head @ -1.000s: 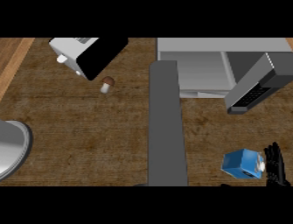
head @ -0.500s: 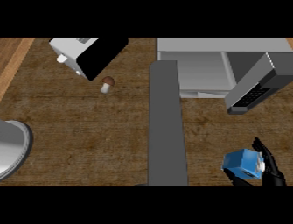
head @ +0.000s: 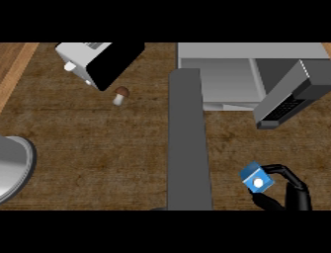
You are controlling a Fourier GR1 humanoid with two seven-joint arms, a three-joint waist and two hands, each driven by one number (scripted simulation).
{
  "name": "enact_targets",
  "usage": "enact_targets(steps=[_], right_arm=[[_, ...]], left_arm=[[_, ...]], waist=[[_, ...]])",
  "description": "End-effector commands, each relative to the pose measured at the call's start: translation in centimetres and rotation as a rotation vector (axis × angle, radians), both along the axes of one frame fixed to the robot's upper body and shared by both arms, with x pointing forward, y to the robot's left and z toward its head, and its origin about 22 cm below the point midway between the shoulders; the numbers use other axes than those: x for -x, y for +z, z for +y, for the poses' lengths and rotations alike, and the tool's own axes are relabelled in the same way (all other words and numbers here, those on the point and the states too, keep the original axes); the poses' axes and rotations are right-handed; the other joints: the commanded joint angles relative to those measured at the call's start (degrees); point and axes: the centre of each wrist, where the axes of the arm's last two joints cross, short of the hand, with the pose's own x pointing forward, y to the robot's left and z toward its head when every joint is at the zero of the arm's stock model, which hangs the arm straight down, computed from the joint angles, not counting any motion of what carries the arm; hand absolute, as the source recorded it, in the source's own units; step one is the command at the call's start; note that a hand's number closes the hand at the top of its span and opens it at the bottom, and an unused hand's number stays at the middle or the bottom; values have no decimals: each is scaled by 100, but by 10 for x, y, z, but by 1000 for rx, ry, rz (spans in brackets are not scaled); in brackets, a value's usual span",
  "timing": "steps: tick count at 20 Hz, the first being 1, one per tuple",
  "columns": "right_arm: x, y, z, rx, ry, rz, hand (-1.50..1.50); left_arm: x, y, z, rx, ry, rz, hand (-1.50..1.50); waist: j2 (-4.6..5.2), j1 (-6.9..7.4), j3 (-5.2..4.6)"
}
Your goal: Pick up the milk, place it into the microwave and close the microwave
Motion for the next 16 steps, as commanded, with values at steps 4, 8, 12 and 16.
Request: enact_targets(steps=[4, 8, 12, 16], right_arm=[[-19, 6, 7, -34, 115, -55, 150], [-60, 0, 16, -37, 187, -58, 150], [-84, 18, 7, -104, 316, -69, 150], [-79, 25, 30, -159, 377, -69, 150]], left_arm=[[16, -3, -11, -2, -29, 9, -150], [-2, -5, 6, 13, -33, 8, -150], [5, 0, 3, 14, -14, -16, -150], [15, -6, 1, 5, -11, 0, -150]], waist=[[8, 27, 19], [30, 66, 26], [22, 71, 24], [0, 4, 16]])
